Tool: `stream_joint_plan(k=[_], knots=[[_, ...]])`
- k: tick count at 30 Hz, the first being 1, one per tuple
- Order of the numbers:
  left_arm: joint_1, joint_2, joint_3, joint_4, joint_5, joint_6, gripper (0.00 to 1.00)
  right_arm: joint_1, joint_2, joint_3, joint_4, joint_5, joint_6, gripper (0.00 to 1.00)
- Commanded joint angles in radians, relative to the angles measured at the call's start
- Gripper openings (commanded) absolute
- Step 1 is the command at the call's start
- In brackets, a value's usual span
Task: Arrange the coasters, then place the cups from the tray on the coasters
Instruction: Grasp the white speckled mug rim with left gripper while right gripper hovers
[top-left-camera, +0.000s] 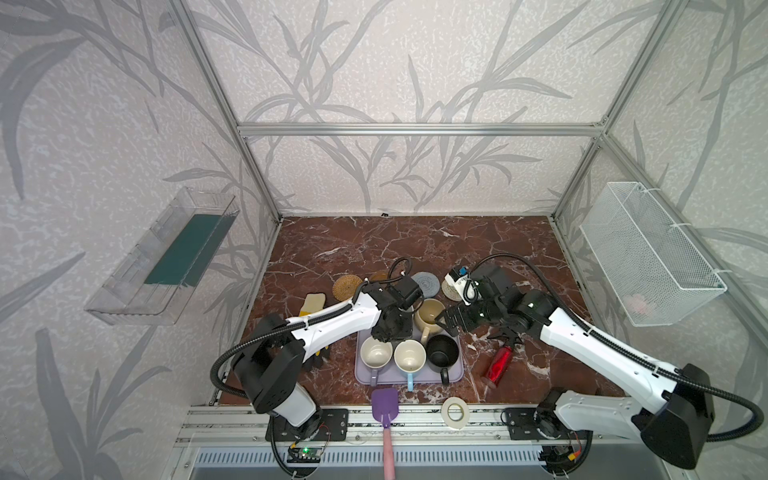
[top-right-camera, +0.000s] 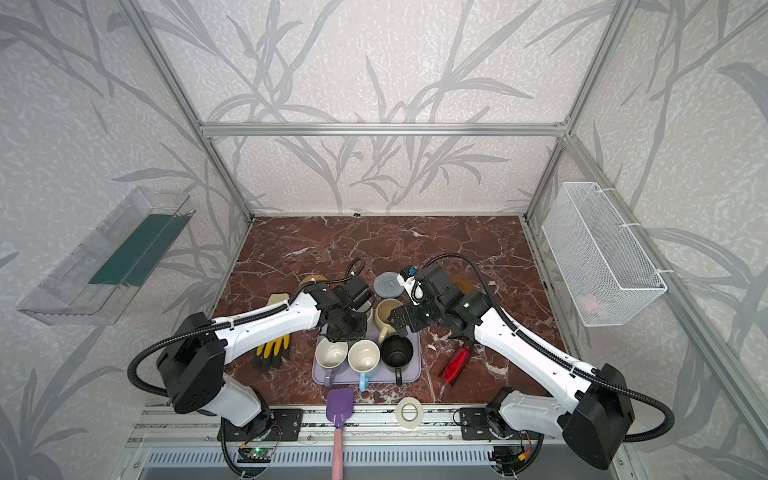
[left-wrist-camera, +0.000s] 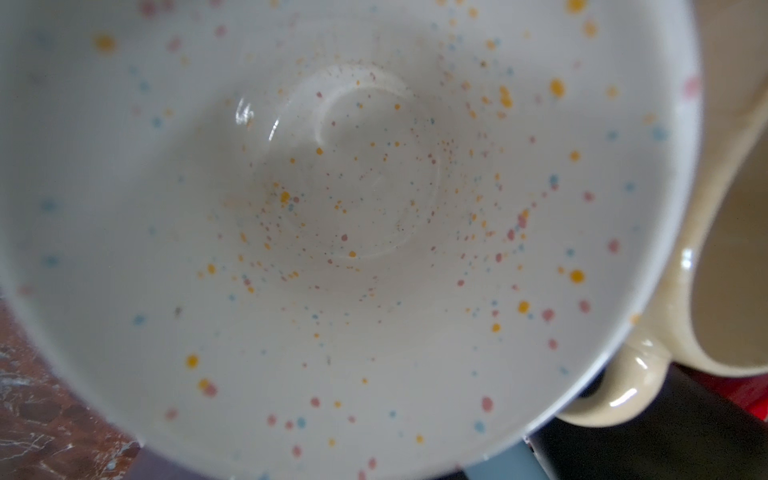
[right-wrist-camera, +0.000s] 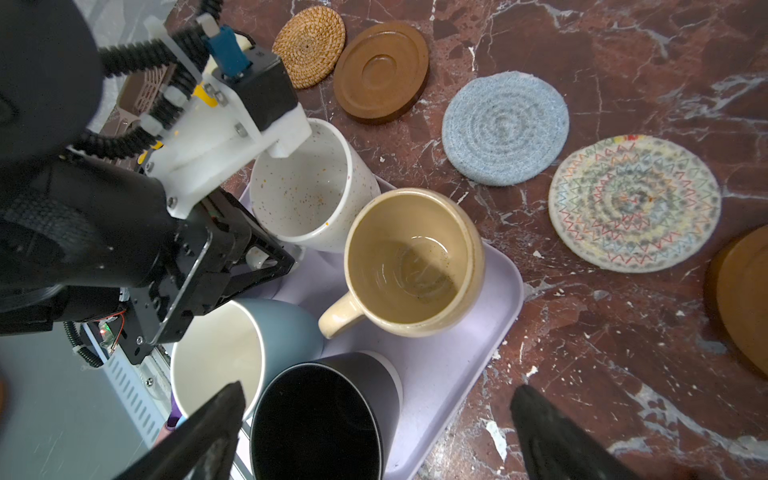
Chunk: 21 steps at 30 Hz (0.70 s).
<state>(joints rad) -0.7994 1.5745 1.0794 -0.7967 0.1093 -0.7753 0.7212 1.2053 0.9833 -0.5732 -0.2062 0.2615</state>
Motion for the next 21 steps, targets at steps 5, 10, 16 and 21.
stream_joint_plan(k=[5,10,16,21], knots=[[-0.001,-0.013,0.061,-0.061,-0.055,0.039,0.0,0.005,-0.024,0.023,0.012,0.013,0.002,1.0],[-0.001,-0.044,0.095,-0.102,-0.081,0.054,0.0,0.005,-0.017,0.027,0.017,0.011,0.007,1.0],[0.0,-0.065,0.101,-0.096,-0.092,0.055,0.0,0.005,-0.015,0.034,0.023,0.013,0.009,1.0],[0.0,-0.099,0.122,-0.101,-0.097,0.051,0.0,0.006,-0.025,0.04,0.039,-0.011,-0.008,1.0]])
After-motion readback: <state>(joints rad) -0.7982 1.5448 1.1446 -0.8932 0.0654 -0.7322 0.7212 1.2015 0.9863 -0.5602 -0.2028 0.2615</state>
